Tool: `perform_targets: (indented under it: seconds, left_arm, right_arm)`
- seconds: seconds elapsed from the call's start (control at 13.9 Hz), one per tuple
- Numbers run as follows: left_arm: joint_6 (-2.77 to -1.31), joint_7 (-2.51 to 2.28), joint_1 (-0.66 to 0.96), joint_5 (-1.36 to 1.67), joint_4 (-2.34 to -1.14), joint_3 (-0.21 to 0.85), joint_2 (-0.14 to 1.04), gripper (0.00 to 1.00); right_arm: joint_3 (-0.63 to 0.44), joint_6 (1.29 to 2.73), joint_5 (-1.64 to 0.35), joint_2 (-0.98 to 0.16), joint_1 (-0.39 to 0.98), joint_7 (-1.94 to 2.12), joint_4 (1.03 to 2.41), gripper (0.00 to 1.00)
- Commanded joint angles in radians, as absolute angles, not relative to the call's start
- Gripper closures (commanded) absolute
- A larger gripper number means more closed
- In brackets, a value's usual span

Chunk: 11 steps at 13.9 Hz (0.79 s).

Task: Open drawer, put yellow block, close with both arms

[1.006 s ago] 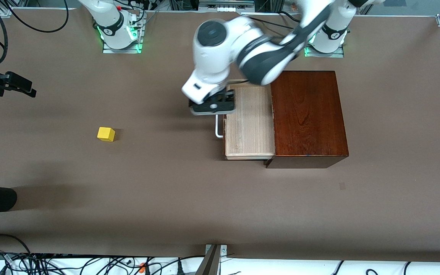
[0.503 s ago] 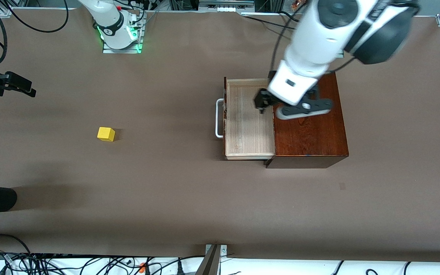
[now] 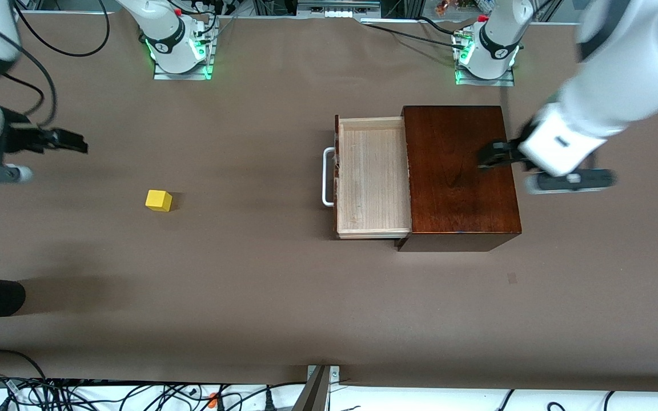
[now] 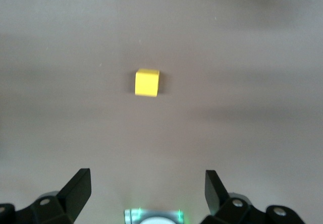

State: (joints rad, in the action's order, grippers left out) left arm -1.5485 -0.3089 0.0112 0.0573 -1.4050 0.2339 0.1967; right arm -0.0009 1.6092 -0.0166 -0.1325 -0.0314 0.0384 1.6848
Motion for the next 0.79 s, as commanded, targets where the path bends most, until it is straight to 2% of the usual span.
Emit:
perform_targets:
  seconds: [0.0,0.14,0.36,0.5,0.72]
  left_arm:
    - [-1.548,-0.157,0.072,0.083,-1.541,0.099,0.059,0.00]
    - [-1.546,-0.045,0.081,0.083,-1.589,0.023,0.012,0.00]
    - [-1.545,-0.006,0.080,0.077,-1.582,-0.034,0.005,0.00]
    - [-1.543,-0.009,0.078,0.063,-1.577,-0.028,0.008,0.00]
    - [-1.545,-0.005,0.078,0.046,-1.575,-0.025,0.011,0.00]
  right_arm:
    - [-0.002,1.822,-0.021,-0.101,-0.029,0.026,1.877,0.00]
    - [-0.002,1.972,-0.023,-0.112,-0.029,0.026,1.959,0.00]
    - [0.003,2.229,-0.023,-0.132,-0.028,-0.018,2.118,0.00]
    - [0.003,2.412,-0.023,-0.167,-0.003,-0.089,2.212,0.00]
    - [0.015,2.567,-0.023,-0.239,0.003,-0.092,2.258,0.00]
